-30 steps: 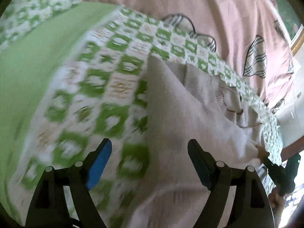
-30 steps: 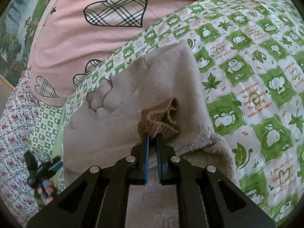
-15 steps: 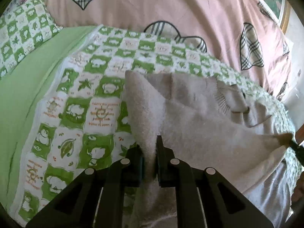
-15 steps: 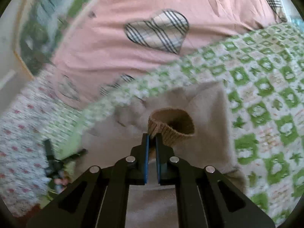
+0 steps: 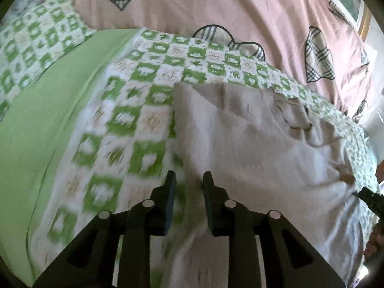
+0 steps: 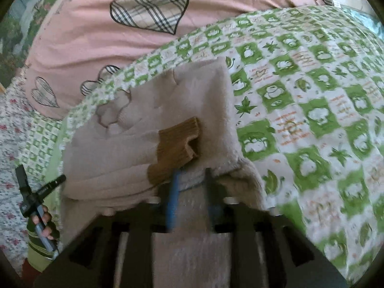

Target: Fold small clothes

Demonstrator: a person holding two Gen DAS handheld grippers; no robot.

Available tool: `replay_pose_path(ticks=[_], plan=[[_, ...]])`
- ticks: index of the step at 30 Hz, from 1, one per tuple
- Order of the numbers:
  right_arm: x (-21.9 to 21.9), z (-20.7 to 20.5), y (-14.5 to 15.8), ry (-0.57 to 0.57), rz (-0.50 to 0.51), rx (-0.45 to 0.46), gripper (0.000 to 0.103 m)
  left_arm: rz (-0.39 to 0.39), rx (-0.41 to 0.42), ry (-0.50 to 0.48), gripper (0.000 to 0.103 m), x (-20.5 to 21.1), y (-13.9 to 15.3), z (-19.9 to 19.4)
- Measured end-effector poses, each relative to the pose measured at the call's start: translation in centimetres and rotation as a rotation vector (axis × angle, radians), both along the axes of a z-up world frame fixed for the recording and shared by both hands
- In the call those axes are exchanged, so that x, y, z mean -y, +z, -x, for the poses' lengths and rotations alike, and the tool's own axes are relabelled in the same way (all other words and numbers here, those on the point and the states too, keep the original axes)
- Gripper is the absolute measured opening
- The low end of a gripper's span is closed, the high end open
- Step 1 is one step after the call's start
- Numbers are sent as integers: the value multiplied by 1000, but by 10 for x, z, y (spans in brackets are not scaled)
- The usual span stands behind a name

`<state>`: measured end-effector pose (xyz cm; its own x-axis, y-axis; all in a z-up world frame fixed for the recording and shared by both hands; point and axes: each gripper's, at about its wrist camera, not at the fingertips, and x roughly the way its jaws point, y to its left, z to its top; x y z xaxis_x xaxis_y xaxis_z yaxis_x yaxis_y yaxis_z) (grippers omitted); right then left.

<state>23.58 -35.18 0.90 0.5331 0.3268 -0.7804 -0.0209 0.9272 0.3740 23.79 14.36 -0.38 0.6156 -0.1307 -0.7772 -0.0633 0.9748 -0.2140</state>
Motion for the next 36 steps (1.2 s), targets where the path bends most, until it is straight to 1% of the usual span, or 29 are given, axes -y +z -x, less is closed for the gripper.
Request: replay_pose_path(ticks=[1, 3, 5, 7, 9, 10, 12, 14, 18, 21, 23, 26, 29, 31, 33, 36], plan=[[-1, 6, 4, 5, -11, 18, 69, 8, -1, 1, 25, -1, 2, 13], [-3, 21, 11, 28, -17, 39, 69, 27, 0, 4, 30, -3, 5, 43], [-4, 34, 14, 53, -29, 40, 69, 47, 1, 5, 40, -3, 6, 70], [-6, 50, 14, 83, -30, 34, 69, 53, -9, 8, 46, -3, 3, 97], [-5, 64, 14, 107, -31, 32, 69, 71, -34, 12, 46, -4, -4, 122], [-4, 72, 14, 118, -33, 29, 69, 92, -53, 18, 47, -5, -8, 137], [0, 84, 13, 131, -42, 26, 69, 127, -82, 15, 51, -5, -15, 158], [5, 97, 12, 137, -48, 23, 69, 132, -101, 24, 55, -6, -21, 178], [18, 120, 12, 147, -51, 12, 69, 164, -139, 33, 57, -7, -33, 219], [27, 135, 11, 154, -69, 3, 69, 160, -152, 20, 60, -4, -35, 241], [36, 145, 10, 157, -101, -5, 69, 180, -162, -3, 67, 0, -36, 254], [47, 158, 6, 164, -133, -28, 69, 208, -170, -47, 67, 11, -40, 273], [57, 178, 8, 183, -116, -27, 69, 212, -159, -80, 67, 21, -43, 291], [63, 189, 6, 200, -129, -39, 69, 230, -156, -105, 67, 26, -45, 301], [67, 201, 2, 227, -138, -64, 69, 242, -157, -135, 67, 30, -47, 308], [68, 219, -7, 294, -142, -109, 69, 235, -161, -193, 65, 33, -49, 317]])
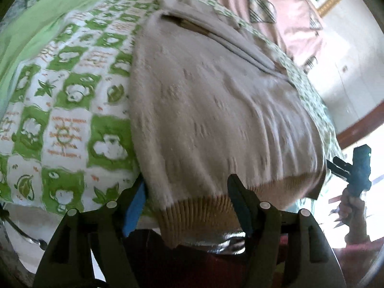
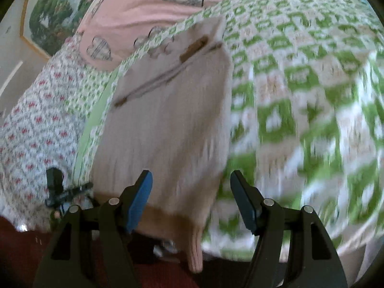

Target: Fold small clothes

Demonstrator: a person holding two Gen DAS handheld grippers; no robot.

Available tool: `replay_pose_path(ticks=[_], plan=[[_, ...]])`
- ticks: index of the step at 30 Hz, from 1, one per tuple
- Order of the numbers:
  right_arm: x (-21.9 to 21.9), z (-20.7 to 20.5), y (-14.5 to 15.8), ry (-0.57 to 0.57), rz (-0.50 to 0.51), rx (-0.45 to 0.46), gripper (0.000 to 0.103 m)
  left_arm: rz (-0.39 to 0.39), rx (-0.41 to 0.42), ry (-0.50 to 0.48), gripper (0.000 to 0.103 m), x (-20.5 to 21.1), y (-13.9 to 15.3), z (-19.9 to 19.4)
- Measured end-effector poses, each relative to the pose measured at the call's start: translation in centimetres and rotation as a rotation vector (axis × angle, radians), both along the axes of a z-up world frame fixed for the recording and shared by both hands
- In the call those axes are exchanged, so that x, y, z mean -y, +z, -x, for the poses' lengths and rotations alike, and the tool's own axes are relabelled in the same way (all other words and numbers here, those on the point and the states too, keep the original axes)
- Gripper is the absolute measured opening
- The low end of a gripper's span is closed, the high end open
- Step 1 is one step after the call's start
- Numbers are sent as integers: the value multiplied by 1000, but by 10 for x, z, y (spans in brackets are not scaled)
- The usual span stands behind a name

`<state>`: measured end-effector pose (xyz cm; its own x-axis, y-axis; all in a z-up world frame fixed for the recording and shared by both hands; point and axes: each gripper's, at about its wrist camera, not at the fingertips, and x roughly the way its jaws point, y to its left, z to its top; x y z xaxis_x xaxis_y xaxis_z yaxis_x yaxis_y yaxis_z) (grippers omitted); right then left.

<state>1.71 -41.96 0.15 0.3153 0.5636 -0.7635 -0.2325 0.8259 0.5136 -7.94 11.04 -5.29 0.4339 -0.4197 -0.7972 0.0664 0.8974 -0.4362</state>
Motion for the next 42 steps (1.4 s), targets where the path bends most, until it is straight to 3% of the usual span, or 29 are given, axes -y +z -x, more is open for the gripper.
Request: replay_pose_path(ticks=[6, 11, 14, 15, 16, 18, 19, 20, 24, 28, 36, 42], plan=[[-11, 19, -12, 109, -50, -30, 69, 26, -26, -76, 64, 6, -8, 8], [-26, 24, -21, 191, -93, -39, 67, 34, -39, -95, 56, 12, -15, 5], [-31, 22, -28, 192, -83, -48, 46, 70, -40, -87, 50, 4, -18, 5], [-30, 22, -30, 185, -69, -49, 34, 71, -40, -84, 47, 2, -19, 5], [-31, 22, -30, 178, -61, -49, 22, 69, -39, -83, 40, 0, -20, 5], [-27, 22, -31, 159, -55, -47, 11, 48, -41, -72, 22, -3, -21, 6], [-25, 22, -30, 156, -64, -47, 10, 55, -43, -73, 10, -5, -22, 7], [-24, 23, -29, 154, -76, -42, 10, 63, -43, -75, 8, -6, -22, 7], [-20, 25, -23, 150, -114, -23, 9, 67, -6, -90, 7, -5, -12, 12], [-17, 23, -9, 133, -196, 9, 9, 119, 42, -63, 6, -10, 6, 11], [-16, -6, 39, 89, -330, 148, 9, 157, 251, 4, 6, -20, 77, -15], [-19, -62, 75, 36, -385, 270, 9, 211, 397, 66, 6, -31, 120, -73]])
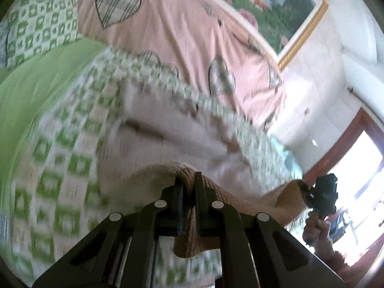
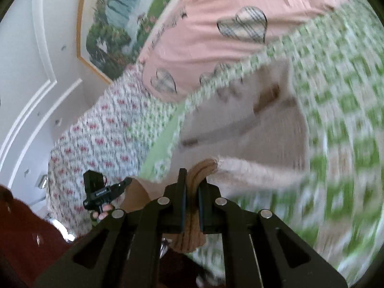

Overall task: Fold small clothes
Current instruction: 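Fold the hem up toward the collar with both grippers and release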

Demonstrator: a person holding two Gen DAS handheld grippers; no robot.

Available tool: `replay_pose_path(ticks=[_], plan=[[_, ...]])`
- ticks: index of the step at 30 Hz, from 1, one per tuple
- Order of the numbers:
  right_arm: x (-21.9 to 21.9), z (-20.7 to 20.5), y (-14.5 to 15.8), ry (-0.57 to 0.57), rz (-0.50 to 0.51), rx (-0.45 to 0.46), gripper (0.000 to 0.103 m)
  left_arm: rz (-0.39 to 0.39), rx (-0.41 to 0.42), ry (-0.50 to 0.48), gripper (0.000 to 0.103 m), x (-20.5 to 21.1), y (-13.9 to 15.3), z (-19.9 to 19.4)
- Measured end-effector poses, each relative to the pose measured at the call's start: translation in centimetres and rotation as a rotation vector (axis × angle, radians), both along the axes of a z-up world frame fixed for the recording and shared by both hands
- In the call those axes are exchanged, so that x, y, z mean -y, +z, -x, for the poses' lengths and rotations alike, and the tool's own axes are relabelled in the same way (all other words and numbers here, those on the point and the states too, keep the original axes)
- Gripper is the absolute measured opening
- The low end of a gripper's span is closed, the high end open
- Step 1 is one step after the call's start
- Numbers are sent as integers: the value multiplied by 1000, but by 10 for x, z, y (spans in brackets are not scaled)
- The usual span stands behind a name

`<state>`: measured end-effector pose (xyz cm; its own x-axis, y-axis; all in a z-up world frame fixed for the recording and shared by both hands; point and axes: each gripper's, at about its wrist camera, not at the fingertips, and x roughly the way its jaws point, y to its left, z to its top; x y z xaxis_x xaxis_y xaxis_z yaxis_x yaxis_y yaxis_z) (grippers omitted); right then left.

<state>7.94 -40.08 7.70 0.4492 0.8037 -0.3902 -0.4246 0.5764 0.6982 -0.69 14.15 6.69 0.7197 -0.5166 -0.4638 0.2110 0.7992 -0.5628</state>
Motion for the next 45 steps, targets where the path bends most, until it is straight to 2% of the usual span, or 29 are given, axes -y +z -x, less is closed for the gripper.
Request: replay_pose_path(ticks=[3, 9, 14, 19, 28, 32, 34, 36, 37, 39, 41, 43, 45], plan=[[-2, -37, 8, -50, -10, 25, 9, 0, 43, 32, 6, -1, 12, -42], [-16, -121, 4, -121, 47, 23, 9, -49, 43, 73, 5, 5, 16, -132], [-25, -182, -16, -162, 100, -17, 9, -64, 16, 87, 5, 9, 1, -195], [-26, -225, -40, -198, 134, -77, 9, -70, -37, 111, 5, 5, -25, -241], [-38, -269, -83, -219, 252, -164, 9, -87, -169, 163, 7, -3, -76, -286], [-31, -265, -89, -261, 263, -230, 13, -85, -209, 171, 13, -5, -79, -279], [-26, -251, -78, -300, 286, -190, 27, -89, -190, 153, 14, -1, -70, -261], [-28, -232, -64, -321, 342, -119, 33, -109, -173, 108, 16, 13, -63, -241], [-34, -220, -57, -299, 353, -78, 33, -115, -172, 83, 16, 22, -61, -234], [-57, -204, -55, -182, 348, -40, 33, -131, -185, -2, 16, 52, -66, -224], [-94, -193, -63, -13, 389, -31, 33, -163, -221, -85, 17, 82, -77, -224], [-120, -191, -72, 82, 442, -29, 33, -223, -240, -133, 17, 111, -86, -229], [-138, -196, -81, 131, 511, -26, 33, -255, -241, -149, 17, 122, -90, -237]])
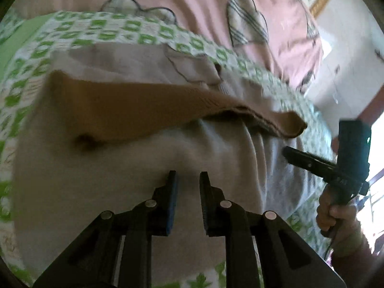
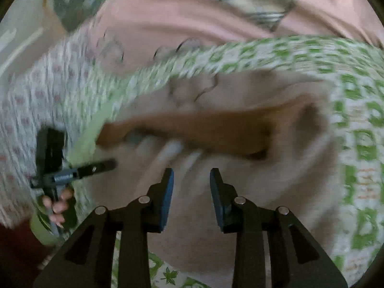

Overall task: Fold small clothes
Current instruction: 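Fold the hem up toward the collar with both grippers and release, then grasp the folded sweater edge with the left gripper and lift it toward the right tool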

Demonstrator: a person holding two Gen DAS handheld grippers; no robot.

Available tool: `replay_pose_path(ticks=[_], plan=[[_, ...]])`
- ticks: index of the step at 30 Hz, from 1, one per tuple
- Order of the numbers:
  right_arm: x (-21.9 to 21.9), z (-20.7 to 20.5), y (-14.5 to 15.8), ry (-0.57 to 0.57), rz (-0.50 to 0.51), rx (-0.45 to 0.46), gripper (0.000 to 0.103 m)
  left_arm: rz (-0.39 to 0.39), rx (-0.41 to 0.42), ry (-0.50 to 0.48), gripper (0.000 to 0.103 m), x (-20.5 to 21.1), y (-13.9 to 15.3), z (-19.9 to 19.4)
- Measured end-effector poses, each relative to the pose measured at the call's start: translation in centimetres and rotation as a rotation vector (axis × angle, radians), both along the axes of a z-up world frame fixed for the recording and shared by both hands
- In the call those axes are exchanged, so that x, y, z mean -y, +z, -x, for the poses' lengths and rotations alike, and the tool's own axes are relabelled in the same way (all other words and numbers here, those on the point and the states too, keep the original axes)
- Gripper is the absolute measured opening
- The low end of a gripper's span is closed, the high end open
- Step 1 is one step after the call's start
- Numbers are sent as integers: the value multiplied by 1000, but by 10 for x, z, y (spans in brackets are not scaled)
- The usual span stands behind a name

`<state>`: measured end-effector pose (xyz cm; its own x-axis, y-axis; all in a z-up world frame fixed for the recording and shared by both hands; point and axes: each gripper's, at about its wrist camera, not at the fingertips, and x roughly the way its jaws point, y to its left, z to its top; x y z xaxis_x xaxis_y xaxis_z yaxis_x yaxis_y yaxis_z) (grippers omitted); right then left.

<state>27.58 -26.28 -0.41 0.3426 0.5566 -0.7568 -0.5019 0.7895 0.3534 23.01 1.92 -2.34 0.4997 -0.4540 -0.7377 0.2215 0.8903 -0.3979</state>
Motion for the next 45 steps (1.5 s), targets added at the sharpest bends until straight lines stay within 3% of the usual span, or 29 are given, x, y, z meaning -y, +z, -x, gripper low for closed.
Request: replay_pose_path(ticks=[4, 8, 12, 14, 22, 33, 42, 45], plan=[[-7, -31, -12, -3, 145, 5, 32, -11, 0, 27, 17, -9, 1, -30], [17, -75, -11, -158, 211, 44, 32, -81, -7, 172, 17, -44, 5, -74], [55, -99, -3, -384, 149, 51, 32, -57, -2, 312, 17, -85, 6, -98], [69, -98, 2, -432, 90, 47, 32, -43, 9, 367, 17, -101, 11, -96], [74, -31, 17, -418, -6, 41, 32, 50, 34, 432, 22, -122, 21, -23], [47, 53, 15, -334, -89, -18, 39, 133, -49, 312, 28, -71, 5, 96], [49, 93, 9, -321, -102, -67, 47, 224, -121, 339, 36, -61, -19, 140], [53, 103, 7, -323, -105, -82, 47, 246, -125, 363, 44, -64, -24, 145]])
